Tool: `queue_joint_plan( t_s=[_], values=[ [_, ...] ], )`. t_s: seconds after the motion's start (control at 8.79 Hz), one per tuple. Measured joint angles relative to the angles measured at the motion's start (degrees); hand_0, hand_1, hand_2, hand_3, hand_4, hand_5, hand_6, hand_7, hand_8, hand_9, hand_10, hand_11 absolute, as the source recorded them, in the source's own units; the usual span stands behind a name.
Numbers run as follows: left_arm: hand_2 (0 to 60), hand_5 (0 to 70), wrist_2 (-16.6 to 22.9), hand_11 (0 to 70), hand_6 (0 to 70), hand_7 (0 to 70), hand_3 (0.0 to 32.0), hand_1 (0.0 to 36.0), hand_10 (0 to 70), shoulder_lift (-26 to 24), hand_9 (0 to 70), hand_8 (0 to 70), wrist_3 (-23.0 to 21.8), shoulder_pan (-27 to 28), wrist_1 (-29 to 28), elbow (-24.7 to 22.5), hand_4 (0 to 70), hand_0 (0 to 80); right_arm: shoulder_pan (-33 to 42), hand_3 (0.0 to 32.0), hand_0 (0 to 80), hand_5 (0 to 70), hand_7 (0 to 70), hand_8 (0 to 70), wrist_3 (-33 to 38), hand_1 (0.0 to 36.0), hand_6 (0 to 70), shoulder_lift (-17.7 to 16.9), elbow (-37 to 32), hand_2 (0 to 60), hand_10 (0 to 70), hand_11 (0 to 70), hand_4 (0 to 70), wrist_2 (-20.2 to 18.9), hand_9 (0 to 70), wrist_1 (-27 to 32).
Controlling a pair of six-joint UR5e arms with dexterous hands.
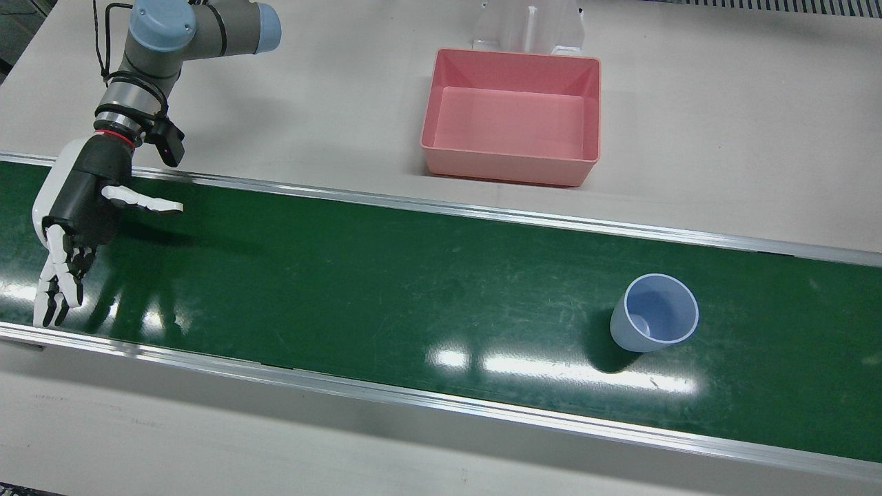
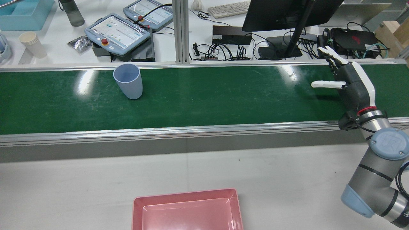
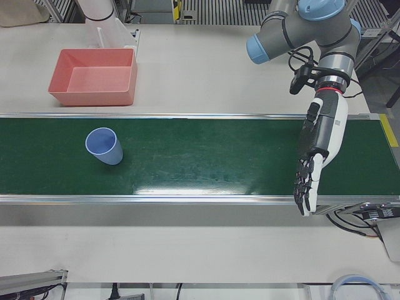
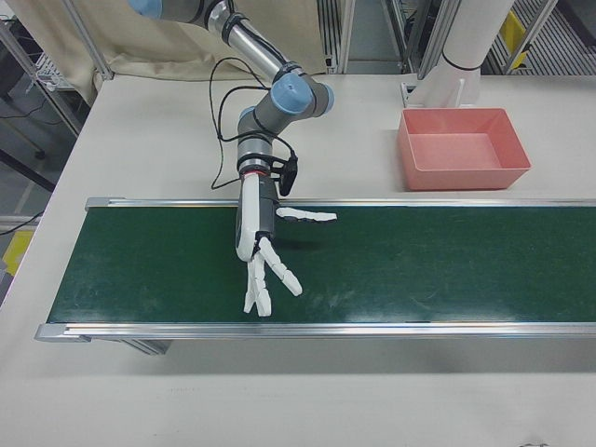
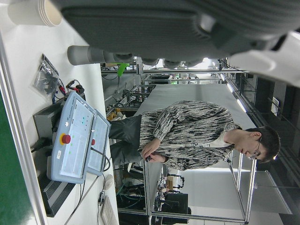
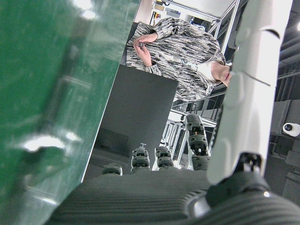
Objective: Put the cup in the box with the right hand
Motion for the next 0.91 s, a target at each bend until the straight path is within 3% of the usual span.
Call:
queue_joint_plan(
  t_s=[0.91],
  values=[
    [0.0,0.0,0.00,0.0,0.0,0.0,0.0,0.0,0.0,0.00,0.0,0.0,0.00,0.00,0.00,0.00,0.0,0.0,0.82,2.8,55.1,7.3,12.7,6.3,-0.35,20.8,3.7,-0.16,-0.55,0.0,0.0,1.9,0.0,-0.09,8.4,0.09]
  ],
)
